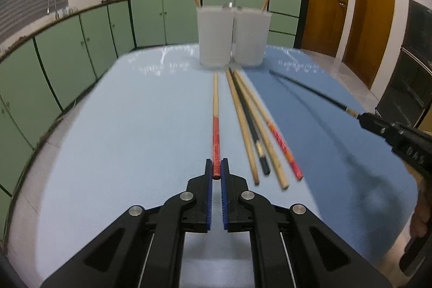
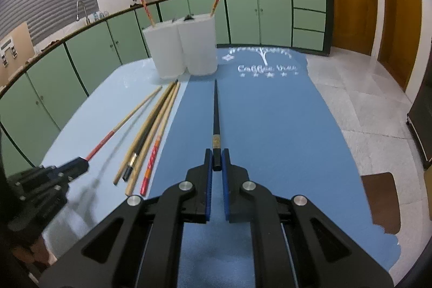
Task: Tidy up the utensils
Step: 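Lift both chopsticks and carry them toward the white utensil holder, then lower both chopsticks into the holder and open both tools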
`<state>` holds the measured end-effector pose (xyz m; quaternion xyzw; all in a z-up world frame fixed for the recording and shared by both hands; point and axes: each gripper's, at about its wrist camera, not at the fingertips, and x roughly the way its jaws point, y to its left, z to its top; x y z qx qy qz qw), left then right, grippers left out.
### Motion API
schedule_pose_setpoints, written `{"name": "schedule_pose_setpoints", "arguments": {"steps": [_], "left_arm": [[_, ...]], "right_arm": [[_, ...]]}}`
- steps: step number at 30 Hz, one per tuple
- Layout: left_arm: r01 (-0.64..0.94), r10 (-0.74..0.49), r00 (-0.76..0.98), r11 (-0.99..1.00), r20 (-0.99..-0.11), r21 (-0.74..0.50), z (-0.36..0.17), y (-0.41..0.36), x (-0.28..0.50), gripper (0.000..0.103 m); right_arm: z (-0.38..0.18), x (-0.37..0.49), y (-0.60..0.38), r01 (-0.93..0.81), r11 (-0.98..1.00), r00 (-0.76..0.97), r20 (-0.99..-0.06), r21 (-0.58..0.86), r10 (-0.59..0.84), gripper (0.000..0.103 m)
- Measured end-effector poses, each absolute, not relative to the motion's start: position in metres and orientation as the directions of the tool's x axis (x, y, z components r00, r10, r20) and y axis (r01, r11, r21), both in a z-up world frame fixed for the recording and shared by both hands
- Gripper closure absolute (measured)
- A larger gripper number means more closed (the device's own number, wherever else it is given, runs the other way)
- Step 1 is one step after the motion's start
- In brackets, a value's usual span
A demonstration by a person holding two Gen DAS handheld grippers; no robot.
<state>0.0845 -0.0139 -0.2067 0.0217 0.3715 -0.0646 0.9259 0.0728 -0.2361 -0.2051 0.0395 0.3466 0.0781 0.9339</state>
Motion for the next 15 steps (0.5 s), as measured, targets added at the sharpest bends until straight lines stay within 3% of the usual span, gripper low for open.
{"name": "schedule_pose_setpoints", "arguments": {"steps": [9, 15], "left_arm": [[0.149, -0.128, 0.797, 0.989, -0.59, -0.013, -0.123, -0.005, 0.083, 0.097], [0.16, -0.146, 0.834, 0.987, -0.532, -0.021, -0.087, -0.006, 0.101, 0.097]], "right_arm": [[-0.15, 0.076, -0.242, -0.157, 0.98, 0.81, -0.552, 0.119, 0.197, 0.097], [-0.106, 0.096, -0.243, -0.189, 0.971, 0.804, -0.544, 0.149, 0.24, 0.097]]}}
